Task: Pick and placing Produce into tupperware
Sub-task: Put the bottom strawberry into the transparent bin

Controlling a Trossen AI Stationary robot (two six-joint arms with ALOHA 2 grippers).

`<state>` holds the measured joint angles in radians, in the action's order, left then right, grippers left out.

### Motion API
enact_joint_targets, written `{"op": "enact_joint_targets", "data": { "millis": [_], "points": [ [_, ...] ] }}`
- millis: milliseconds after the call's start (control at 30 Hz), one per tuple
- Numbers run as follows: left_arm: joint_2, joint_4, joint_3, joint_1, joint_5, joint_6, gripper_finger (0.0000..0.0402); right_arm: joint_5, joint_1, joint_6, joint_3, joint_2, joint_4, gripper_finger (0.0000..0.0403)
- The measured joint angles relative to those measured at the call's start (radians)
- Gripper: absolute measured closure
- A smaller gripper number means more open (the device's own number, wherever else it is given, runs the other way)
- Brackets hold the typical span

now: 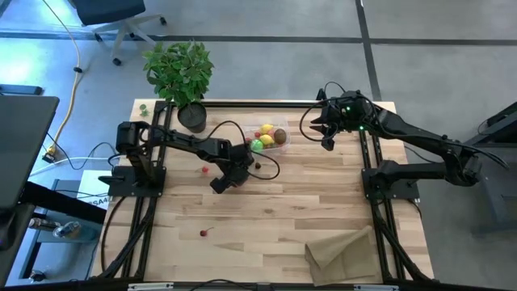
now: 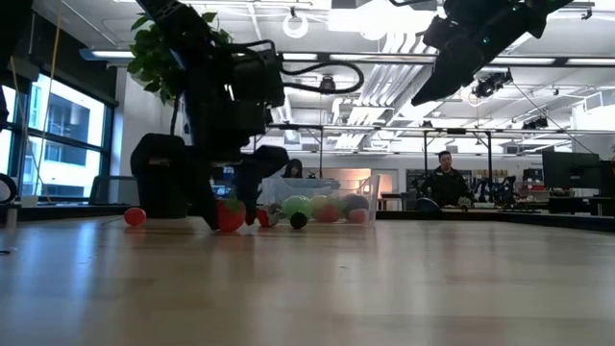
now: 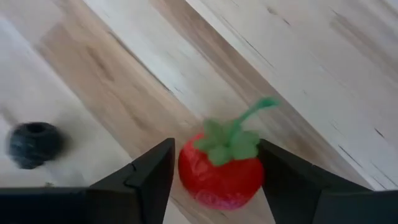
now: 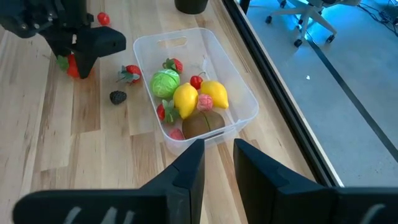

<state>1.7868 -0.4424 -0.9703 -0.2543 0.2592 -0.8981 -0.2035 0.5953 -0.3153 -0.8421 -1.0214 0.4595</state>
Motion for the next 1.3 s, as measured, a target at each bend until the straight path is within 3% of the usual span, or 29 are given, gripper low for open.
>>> {"op": "enact_joint_targets", "data": {
  "millis": [367,967,1300],
  "points": [
    [0.019,0.006,-0.002,-0.001,0.01,0.014,0.0217,0.0,0.0,0.0,0.0,0.0,0.0,0.0327],
    [0.021,0.015,-0.025,0.0,-0.015,0.04,0.0215,0.0,0.0,0.0,0.0,0.0,0.0,0.0327],
    [0.021,-0.14,-0.194,-0.001,-0.008,0.043,0.0224,0.0,0.0,0.0,0.0,0.0,0.0,0.0327]
  ]
}}
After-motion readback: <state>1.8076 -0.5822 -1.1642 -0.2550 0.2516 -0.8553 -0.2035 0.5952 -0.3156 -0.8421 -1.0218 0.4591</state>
